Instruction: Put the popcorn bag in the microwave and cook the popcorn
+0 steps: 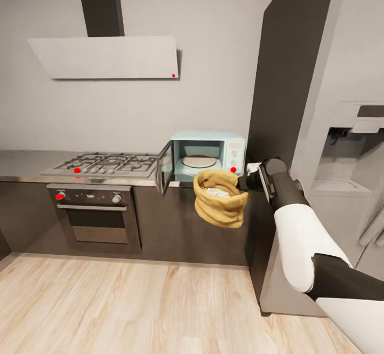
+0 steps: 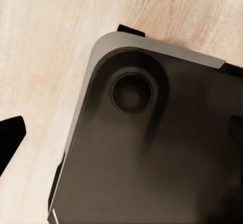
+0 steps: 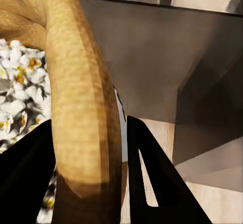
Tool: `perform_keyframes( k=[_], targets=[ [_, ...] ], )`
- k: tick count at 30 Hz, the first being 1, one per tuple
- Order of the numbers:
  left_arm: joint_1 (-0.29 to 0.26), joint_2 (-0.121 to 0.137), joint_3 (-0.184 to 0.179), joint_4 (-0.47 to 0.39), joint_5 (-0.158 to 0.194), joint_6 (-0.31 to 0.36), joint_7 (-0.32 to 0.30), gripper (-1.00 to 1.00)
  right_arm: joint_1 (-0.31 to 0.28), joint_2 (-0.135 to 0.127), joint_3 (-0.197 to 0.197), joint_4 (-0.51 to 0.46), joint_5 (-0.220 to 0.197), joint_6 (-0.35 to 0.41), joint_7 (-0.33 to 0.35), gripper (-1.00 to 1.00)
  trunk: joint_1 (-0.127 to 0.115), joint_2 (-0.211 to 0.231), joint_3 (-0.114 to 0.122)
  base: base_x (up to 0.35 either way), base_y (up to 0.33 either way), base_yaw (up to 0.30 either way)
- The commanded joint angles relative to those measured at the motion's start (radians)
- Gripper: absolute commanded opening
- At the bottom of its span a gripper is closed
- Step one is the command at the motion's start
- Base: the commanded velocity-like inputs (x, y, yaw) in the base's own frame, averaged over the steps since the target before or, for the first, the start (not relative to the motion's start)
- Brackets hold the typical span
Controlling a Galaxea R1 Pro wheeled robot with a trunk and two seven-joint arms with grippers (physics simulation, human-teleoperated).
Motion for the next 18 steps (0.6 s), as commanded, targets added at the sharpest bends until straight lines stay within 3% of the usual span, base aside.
perform_keyframes(
  k=[1,9,18],
  targets=[
    [0.0,0.0,-0.001,-0.001,0.004,-0.002,0.0,1.0,-0.001,0.005,-0.004,-0.004,0.016,0.002,0.013,-1.0,0.0,-0.001,-0.001,0.0,0.0,0.0],
    [0.0,0.001,0.001,-0.001,0.005,0.0,0.0,1.0,-0.001,0.007,0.001,-0.012,0.024,0.002,0.016,-1.0,0.0,-0.001,-0.001,0.022,0.0,0.0],
    [0.0,0.004,0.003,-0.001,0.009,0.009,-0.006,1.0,-0.001,0.009,0.004,-0.02,0.028,0.002,0.015,-1.0,0.0,-0.001,-0.001,0.305,0.0,0.0]
  ],
)
